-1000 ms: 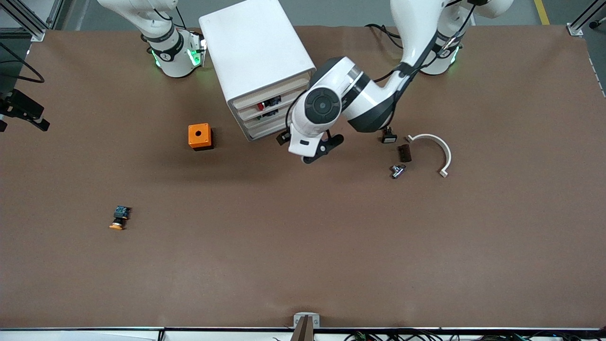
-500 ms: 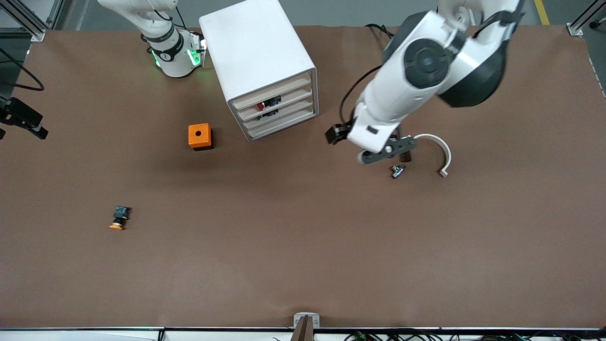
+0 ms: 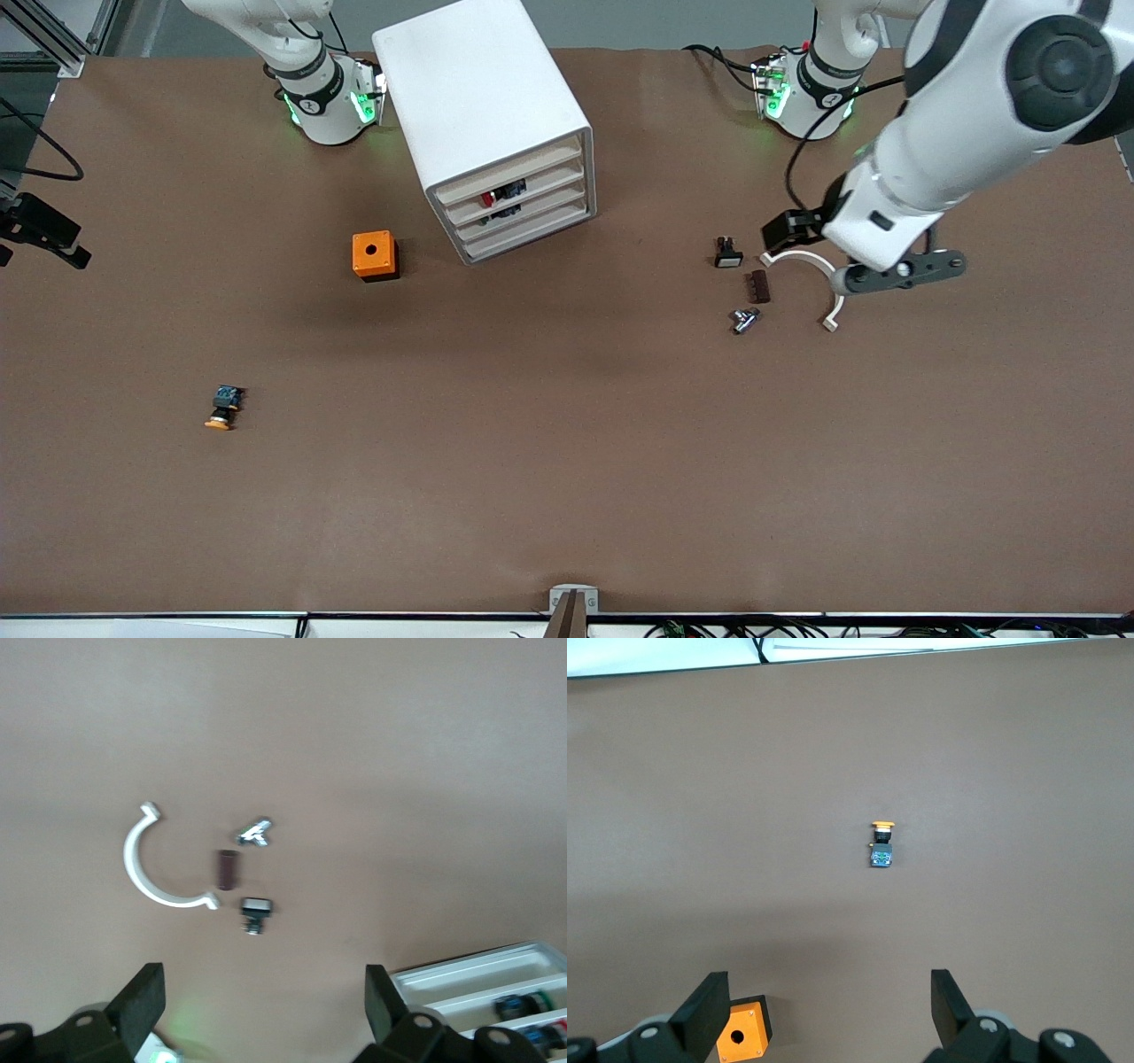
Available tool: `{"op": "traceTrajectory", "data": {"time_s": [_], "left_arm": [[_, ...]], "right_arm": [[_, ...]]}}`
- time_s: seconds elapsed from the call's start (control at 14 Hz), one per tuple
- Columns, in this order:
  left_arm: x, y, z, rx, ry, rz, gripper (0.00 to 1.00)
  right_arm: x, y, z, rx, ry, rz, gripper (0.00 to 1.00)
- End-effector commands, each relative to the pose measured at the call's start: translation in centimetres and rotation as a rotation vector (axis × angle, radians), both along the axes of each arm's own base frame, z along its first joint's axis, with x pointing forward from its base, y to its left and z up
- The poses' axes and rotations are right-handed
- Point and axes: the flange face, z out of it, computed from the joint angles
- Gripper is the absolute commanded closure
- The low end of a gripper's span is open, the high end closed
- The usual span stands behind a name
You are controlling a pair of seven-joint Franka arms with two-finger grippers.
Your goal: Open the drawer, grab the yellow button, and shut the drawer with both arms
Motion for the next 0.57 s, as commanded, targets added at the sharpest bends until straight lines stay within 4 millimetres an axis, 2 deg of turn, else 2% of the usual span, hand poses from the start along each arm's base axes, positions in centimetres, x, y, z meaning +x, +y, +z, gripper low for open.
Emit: {"op": "traceTrajectory", "data": {"time_s": [0.0,0.21,0.5], "left_arm": [[-2.0,5.2,0.5,0.014,-0.009,-0.035,0.01],[-2.2,9.4,1.7,0.003,-0.032,-0.058,0.01],[-3.6,12.4,3.2,-0.003,-0.06,-0.083,0.01]], "right_arm": [[0.3,0.4,0.4,-0.015,0.003,-0.01,0.0],[0.3,0.5,0.5,-0.014,-0.001,-0.01,0.0],[0.3,0.3,0.5,-0.014,-0.001,-0.012,0.0]]}}
